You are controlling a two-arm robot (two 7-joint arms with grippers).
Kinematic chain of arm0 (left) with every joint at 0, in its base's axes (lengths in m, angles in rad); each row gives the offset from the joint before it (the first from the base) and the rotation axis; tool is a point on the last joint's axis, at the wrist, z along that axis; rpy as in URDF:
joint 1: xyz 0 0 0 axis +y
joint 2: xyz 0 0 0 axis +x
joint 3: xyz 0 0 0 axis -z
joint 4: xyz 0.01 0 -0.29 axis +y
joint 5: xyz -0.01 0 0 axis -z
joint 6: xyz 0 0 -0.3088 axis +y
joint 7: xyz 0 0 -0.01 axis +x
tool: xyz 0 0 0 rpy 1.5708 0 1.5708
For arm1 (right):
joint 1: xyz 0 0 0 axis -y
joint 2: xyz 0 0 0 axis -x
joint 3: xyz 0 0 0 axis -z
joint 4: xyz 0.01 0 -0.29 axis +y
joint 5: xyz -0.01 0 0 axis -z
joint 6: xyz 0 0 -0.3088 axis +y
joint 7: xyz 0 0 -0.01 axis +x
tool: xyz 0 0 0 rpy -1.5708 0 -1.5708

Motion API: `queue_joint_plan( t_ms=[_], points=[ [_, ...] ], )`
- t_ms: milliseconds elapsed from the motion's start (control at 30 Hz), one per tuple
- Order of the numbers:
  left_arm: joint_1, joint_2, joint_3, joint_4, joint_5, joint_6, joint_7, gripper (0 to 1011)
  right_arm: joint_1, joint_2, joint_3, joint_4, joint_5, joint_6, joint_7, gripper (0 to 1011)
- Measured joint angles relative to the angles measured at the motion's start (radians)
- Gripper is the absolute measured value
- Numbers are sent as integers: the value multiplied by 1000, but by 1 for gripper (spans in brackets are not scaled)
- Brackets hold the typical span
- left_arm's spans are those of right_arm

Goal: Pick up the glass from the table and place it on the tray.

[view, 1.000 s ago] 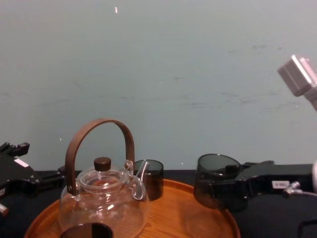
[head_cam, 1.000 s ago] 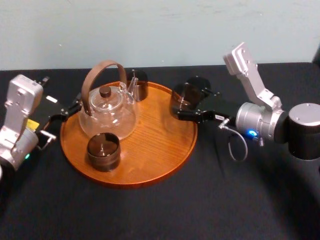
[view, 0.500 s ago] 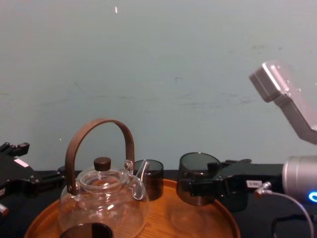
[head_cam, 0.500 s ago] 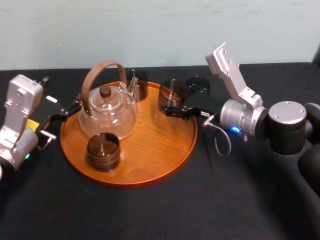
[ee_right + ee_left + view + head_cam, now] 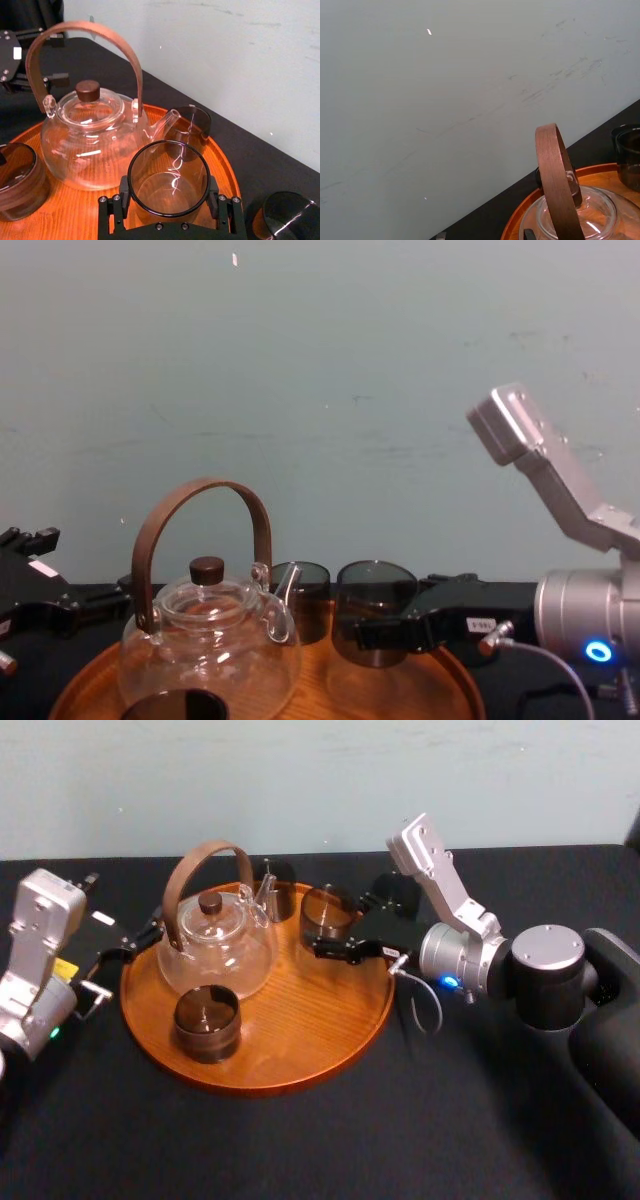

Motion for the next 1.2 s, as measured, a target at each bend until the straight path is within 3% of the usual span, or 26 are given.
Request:
queue_joint_plan(
  t_ms=[633, 1200],
  points=[
    [0, 0, 0, 0, 0, 0, 0, 1001, 18, -52, -4, 114, -75, -56, 6, 902],
    [0, 0, 0, 0, 0, 0, 0, 1001, 9, -56, 2, 118, -109, -68, 10, 902]
  ],
)
